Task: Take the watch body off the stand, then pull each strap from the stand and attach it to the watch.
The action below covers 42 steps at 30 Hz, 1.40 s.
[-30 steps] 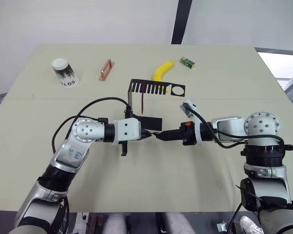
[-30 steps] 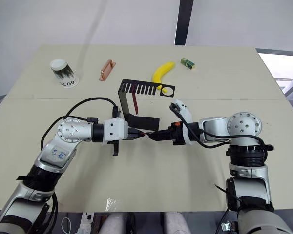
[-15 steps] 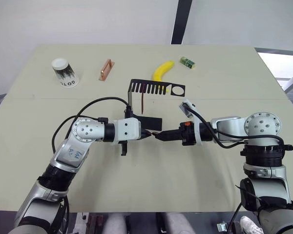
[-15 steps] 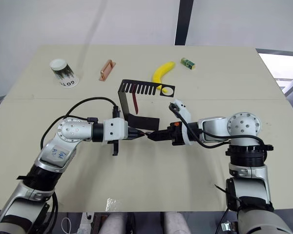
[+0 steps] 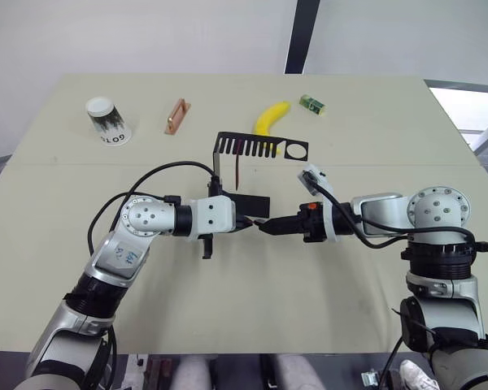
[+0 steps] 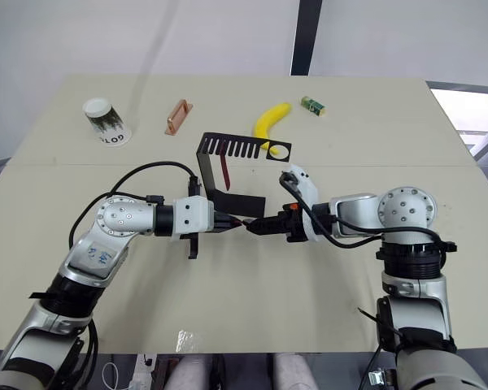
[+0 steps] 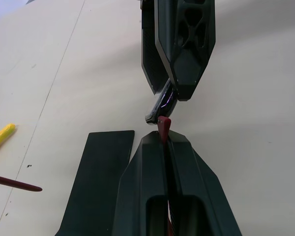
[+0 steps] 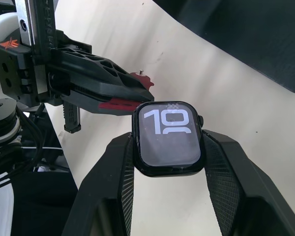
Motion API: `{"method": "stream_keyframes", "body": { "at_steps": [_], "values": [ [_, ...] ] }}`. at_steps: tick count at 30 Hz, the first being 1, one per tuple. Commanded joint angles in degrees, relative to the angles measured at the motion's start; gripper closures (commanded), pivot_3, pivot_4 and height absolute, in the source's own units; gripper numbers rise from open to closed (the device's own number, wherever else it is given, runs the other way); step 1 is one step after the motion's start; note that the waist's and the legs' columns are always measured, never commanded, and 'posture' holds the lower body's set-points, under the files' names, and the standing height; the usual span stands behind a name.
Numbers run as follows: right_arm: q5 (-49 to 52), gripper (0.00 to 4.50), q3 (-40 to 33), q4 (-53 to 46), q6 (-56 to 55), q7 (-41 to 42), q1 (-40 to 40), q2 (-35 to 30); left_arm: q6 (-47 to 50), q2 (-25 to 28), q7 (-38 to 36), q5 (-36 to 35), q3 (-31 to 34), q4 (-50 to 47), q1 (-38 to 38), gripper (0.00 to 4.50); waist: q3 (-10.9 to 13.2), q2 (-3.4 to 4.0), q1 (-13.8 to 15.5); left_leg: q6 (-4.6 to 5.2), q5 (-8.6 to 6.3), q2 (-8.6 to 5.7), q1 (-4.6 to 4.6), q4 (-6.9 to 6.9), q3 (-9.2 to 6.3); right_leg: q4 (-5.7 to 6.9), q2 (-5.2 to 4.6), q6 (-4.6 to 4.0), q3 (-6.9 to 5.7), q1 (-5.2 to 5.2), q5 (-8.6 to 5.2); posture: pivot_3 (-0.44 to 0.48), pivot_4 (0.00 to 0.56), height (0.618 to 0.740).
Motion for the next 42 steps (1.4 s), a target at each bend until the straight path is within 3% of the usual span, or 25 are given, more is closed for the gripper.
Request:
{"method": "stream_keyframes", "body": {
  "at_steps": [1,42],
  "values": [
    [0.88,2.98,1.04,-2.94,0.26,1.96,-0.37,1.23,-0.66,-0.81,0.77,-0.25,0.26,-1.27,-1.25,4.50,0.00,0.00,0.01,0.00,0.00,0.00,0.00,0.00,0.00,0.00,0.00,0.00,0.00,0.00,0.00,0.000,0.150,0.740],
    [-0.09,2.98,1.44,-3.93,0.26,1.62,-2.61,4.70,-0.74,-1.33,0.46,0.62,0.23,0.37,-2.47,4.50,0.00,0.00,-0.04,0.00,0.00,0.00,0.00,0.00,-0.01,0.01,0.00,0.00,-0.01,-0.01,0.00,0.000,0.150,0.740]
  ]
}}
